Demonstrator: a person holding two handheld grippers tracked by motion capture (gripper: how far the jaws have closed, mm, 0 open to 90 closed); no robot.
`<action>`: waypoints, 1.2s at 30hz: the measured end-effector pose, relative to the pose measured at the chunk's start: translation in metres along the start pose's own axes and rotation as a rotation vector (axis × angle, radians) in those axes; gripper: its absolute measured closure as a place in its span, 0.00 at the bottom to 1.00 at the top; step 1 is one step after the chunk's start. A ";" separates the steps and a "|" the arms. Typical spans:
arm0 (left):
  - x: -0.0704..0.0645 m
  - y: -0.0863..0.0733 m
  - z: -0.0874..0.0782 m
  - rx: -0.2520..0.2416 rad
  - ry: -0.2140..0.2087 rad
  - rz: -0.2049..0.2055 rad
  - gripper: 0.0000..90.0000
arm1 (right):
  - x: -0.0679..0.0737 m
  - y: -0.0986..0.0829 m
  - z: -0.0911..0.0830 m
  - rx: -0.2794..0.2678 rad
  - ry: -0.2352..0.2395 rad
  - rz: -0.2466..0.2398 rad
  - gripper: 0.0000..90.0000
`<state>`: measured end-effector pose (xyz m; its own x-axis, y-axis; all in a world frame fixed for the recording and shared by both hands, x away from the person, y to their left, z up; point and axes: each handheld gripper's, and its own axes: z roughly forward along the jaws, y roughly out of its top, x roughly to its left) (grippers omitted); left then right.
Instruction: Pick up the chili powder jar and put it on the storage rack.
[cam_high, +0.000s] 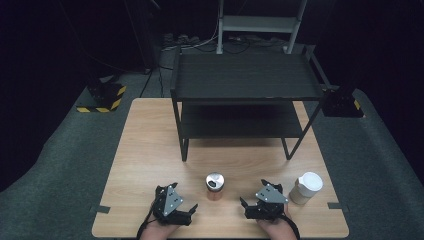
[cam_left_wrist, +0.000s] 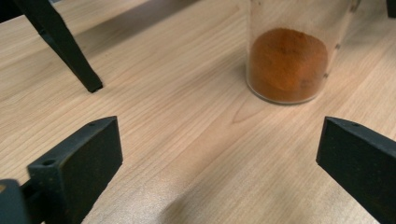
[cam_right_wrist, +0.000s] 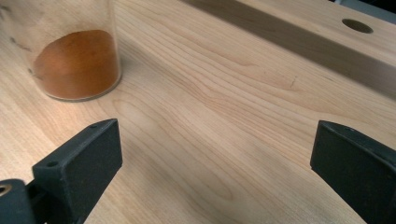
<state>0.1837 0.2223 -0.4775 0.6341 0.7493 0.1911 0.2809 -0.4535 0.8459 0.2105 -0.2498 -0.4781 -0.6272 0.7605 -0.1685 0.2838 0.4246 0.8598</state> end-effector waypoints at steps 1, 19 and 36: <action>-0.001 0.001 0.000 0.004 0.002 0.001 0.01 | -0.001 0.000 0.000 0.003 0.003 -0.003 0.01; 0.001 0.000 0.000 0.003 -0.008 0.006 0.02 | 0.001 -0.001 -0.003 0.004 -0.002 -0.011 0.01; 0.005 0.001 -0.002 0.015 -0.022 -0.026 0.01 | -0.006 -0.004 -0.005 -0.002 0.010 0.025 0.01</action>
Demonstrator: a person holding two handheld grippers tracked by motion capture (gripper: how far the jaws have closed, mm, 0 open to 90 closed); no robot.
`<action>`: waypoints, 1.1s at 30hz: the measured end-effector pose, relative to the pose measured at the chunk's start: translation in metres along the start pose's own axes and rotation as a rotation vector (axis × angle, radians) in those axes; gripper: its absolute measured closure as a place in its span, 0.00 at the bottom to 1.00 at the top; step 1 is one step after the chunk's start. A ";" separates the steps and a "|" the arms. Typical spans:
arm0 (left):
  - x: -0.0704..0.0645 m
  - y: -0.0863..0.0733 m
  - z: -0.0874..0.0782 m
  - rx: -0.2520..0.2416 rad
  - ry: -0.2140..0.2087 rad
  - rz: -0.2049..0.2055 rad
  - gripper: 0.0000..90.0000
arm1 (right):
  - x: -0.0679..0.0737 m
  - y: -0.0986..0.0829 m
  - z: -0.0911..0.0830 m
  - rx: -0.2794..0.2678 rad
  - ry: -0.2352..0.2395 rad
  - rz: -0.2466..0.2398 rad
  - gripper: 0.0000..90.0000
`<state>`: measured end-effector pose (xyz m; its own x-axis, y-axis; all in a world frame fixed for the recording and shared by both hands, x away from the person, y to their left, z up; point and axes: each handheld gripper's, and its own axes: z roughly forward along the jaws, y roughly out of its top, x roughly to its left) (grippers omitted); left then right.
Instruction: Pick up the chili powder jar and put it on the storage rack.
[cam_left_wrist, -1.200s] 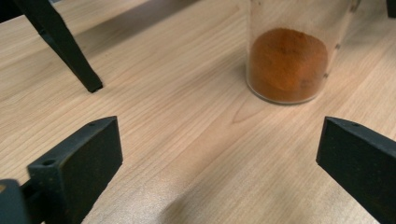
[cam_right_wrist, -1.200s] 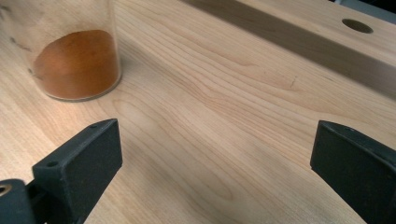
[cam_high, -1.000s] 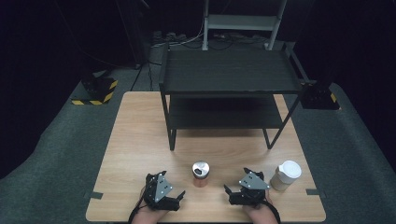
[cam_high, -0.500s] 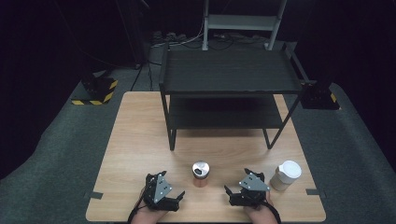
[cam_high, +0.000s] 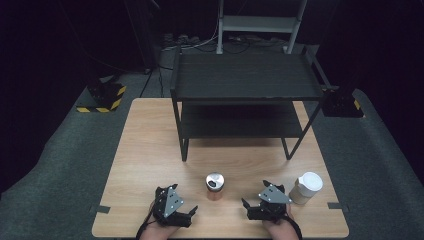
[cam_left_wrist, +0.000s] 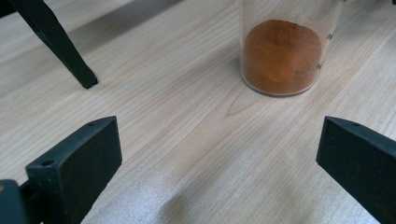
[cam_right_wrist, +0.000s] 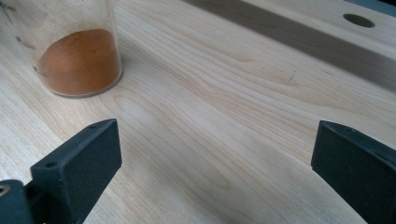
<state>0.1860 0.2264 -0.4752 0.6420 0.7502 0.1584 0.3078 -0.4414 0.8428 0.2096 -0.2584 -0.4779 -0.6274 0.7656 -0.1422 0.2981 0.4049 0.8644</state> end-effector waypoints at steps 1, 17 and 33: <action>0.000 0.000 0.000 0.000 0.000 0.000 0.01 | 0.001 0.000 -0.001 0.004 -0.002 -0.011 0.01; 0.002 0.000 -0.015 -0.118 -0.043 -0.066 0.01 | -0.002 0.001 0.000 0.006 0.011 -0.024 0.01; -0.004 0.015 -0.017 -0.222 -0.100 -0.043 0.01 | -0.002 0.000 0.000 0.004 0.014 -0.024 0.01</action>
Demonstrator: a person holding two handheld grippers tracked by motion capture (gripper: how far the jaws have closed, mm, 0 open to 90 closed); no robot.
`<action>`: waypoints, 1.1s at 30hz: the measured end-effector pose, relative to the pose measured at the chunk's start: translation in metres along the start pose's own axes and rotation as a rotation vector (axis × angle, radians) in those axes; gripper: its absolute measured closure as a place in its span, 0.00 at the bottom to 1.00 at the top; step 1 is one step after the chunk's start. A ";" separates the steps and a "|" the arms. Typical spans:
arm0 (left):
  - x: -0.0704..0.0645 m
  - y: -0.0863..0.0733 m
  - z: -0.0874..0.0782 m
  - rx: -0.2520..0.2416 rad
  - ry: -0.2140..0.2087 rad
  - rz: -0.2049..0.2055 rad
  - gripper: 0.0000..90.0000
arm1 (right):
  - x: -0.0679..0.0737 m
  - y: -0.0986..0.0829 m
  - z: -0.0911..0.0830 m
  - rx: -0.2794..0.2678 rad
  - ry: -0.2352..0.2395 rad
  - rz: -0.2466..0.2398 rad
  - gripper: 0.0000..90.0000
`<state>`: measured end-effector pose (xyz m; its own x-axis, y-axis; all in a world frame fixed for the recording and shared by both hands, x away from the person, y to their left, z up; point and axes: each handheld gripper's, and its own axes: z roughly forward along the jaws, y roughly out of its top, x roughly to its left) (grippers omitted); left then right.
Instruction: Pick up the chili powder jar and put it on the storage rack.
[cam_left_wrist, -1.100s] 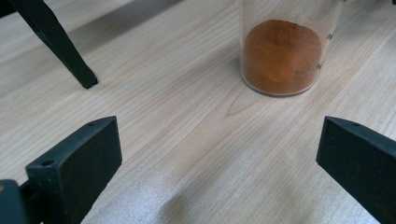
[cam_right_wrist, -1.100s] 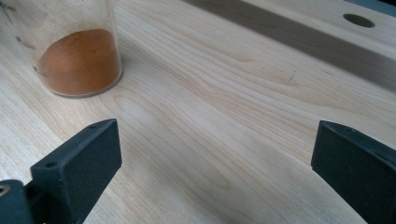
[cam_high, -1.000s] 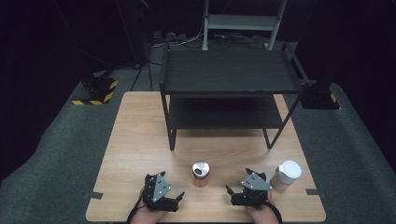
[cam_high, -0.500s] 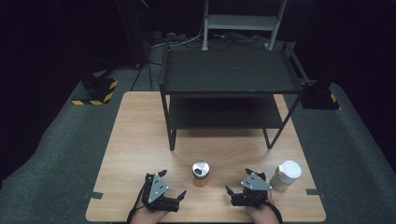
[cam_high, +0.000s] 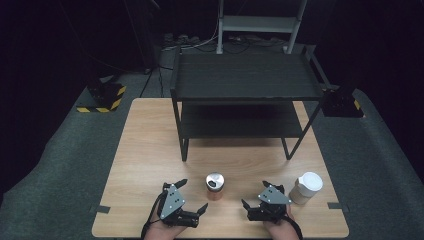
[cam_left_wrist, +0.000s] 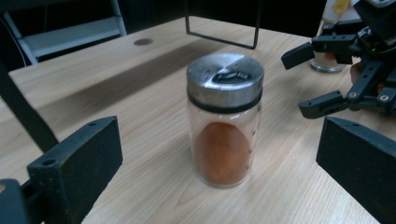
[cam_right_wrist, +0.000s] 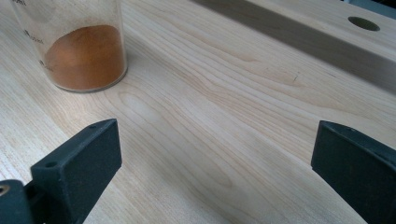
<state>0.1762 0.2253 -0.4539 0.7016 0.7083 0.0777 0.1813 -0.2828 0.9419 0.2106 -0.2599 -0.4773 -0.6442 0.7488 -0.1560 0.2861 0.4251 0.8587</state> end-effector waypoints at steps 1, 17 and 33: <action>-0.001 0.001 0.002 -0.009 -0.003 -0.003 0.01 | 0.000 0.001 0.000 0.003 -0.001 0.004 0.01; -0.004 0.011 0.028 -0.017 -0.023 0.011 0.01 | 0.000 0.003 0.002 0.019 -0.002 0.006 0.01; 0.001 0.012 0.051 -0.022 -0.032 -0.005 0.01 | -0.001 0.003 0.002 0.019 0.003 0.009 0.01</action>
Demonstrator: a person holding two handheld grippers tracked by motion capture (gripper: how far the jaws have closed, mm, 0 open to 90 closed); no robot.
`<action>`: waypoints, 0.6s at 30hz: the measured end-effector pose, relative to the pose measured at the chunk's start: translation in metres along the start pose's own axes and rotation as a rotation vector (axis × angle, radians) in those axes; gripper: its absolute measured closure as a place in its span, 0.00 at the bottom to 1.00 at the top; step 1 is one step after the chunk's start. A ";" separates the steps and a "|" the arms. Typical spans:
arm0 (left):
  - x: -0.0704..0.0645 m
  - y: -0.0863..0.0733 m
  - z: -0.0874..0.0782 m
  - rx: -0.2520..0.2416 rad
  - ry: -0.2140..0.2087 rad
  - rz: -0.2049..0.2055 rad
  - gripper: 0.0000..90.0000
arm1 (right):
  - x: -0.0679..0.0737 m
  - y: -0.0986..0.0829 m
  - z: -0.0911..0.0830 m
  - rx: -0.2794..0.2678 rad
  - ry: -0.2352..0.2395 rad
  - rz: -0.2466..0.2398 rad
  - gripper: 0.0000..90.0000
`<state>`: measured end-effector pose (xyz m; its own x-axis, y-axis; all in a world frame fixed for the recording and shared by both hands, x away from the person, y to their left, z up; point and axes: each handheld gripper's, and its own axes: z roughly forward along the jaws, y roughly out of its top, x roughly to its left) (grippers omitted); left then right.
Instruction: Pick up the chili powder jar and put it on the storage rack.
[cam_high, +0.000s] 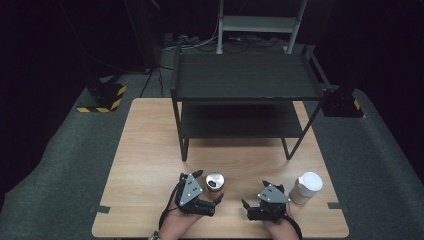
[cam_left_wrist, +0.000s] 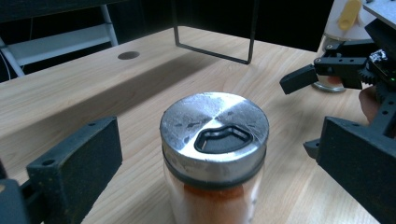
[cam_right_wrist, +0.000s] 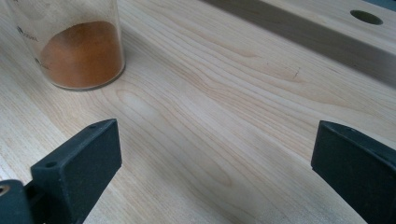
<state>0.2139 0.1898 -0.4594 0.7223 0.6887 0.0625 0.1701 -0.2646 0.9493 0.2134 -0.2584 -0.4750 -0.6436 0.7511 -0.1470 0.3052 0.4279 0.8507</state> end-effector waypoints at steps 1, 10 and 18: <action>0.001 0.000 0.002 0.000 -0.004 -0.009 0.01 | 0.000 0.000 0.000 0.000 0.000 0.001 0.01; 0.009 -0.006 0.010 -0.004 -0.028 -0.039 0.14 | 0.000 0.000 0.000 -0.001 0.001 0.004 0.01; 0.012 -0.003 0.014 0.025 -0.034 -0.044 0.29 | -0.001 0.000 0.000 0.001 0.002 0.006 0.01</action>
<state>0.2318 0.1897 -0.4663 0.7364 0.6765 0.0102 0.2181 -0.2517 0.9429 0.2139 -0.2588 -0.4749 -0.6430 0.7527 -0.1413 0.3093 0.4240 0.8512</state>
